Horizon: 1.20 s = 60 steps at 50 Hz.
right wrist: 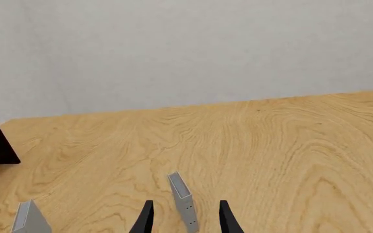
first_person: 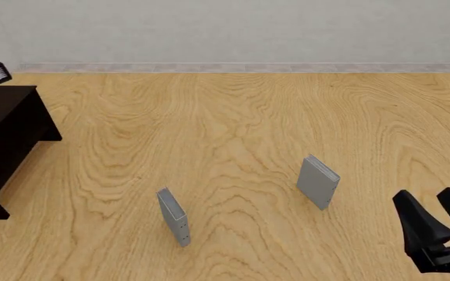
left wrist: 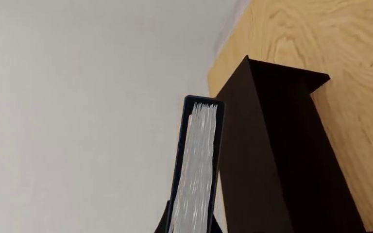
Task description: Pick up the book in the middle and place it on the cabinet shelf.
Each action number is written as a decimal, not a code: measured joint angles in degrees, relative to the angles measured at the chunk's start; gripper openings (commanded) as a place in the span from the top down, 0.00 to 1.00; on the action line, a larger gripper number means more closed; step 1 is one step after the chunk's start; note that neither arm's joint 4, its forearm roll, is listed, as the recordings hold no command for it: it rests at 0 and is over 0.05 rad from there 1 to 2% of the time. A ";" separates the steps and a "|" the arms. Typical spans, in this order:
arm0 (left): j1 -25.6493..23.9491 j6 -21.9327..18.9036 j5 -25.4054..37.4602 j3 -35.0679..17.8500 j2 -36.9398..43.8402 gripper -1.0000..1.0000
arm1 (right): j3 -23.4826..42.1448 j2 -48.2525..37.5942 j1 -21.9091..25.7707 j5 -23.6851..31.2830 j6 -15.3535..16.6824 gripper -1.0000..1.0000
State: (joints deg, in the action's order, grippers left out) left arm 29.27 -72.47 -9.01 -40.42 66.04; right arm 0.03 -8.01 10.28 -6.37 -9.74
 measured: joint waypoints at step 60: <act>8.48 -13.34 -23.03 8.06 12.50 0.00 | -0.01 -0.20 -0.08 0.12 0.22 0.00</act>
State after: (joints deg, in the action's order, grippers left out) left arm 37.74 -85.81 -32.05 -32.35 78.54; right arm 0.02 -8.22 10.20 -6.25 -9.52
